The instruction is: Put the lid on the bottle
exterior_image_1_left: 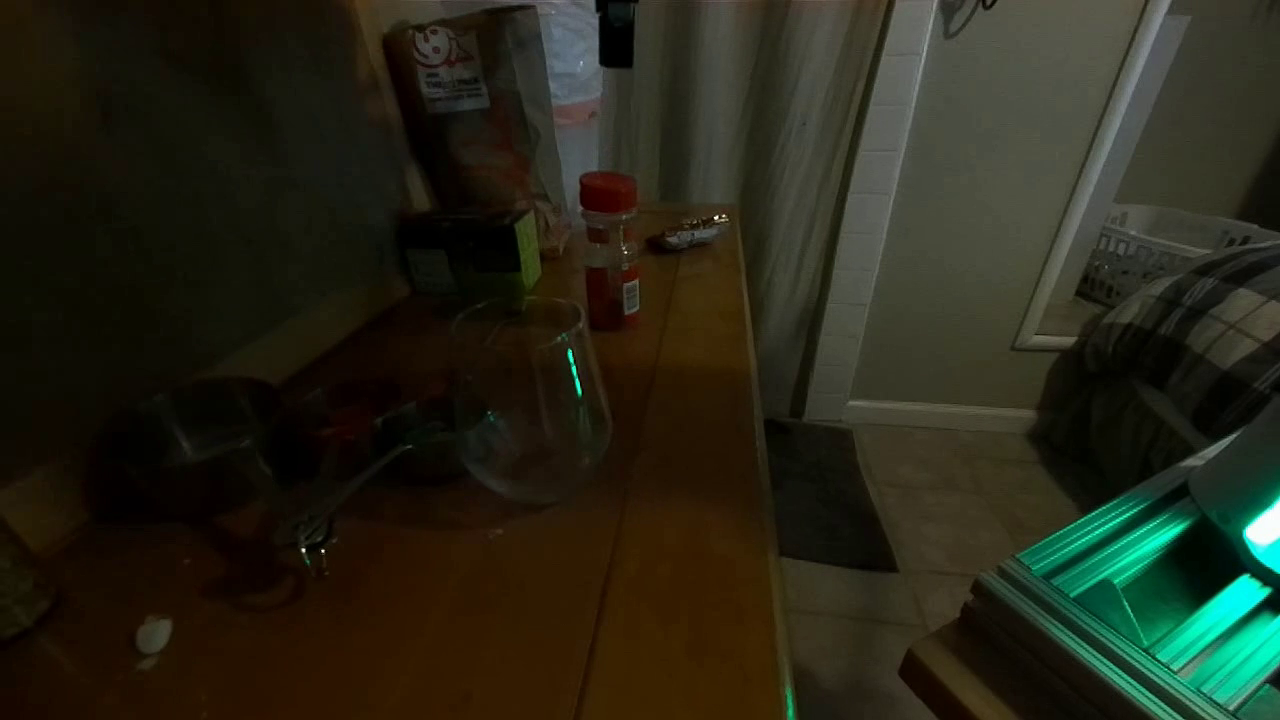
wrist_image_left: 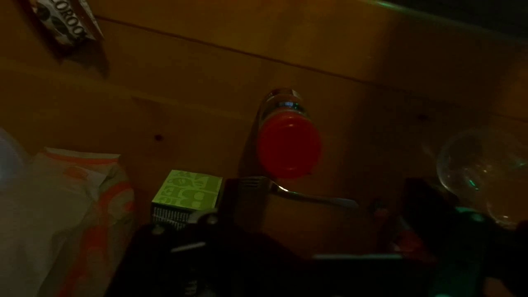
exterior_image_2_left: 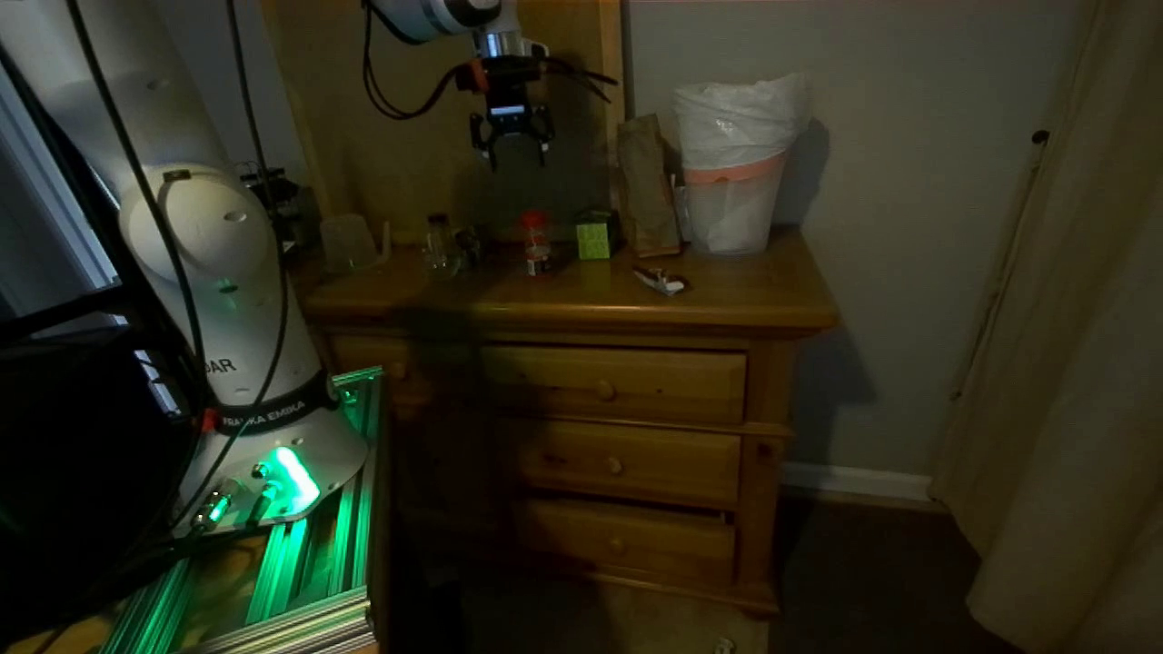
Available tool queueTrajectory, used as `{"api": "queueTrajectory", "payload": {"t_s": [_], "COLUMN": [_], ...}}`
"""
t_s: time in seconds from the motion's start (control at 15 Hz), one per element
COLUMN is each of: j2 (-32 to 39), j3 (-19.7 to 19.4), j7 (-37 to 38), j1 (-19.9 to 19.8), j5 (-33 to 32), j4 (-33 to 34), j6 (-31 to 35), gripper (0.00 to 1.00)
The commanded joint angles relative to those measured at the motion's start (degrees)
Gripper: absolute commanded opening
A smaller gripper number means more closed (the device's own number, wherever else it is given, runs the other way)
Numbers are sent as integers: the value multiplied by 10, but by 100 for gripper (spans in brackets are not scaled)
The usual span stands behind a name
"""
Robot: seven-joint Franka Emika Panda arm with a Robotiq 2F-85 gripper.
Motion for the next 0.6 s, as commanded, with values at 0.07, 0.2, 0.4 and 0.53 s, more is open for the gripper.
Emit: {"api": "queueTrajectory", "payload": {"t_s": [0.07,0.2,0.4,0.53], "j2": [-130,-184,-274,-328], "j3": [-11,-21,-47,-64], "j7": [5,12,39,58], "j1": [19,30,53,66], "j5": [29,45,94,114], "j4": [-83,-125,-193,-237], "j6": [20,42,58,68], "gripper": [100,100,100,100]}}
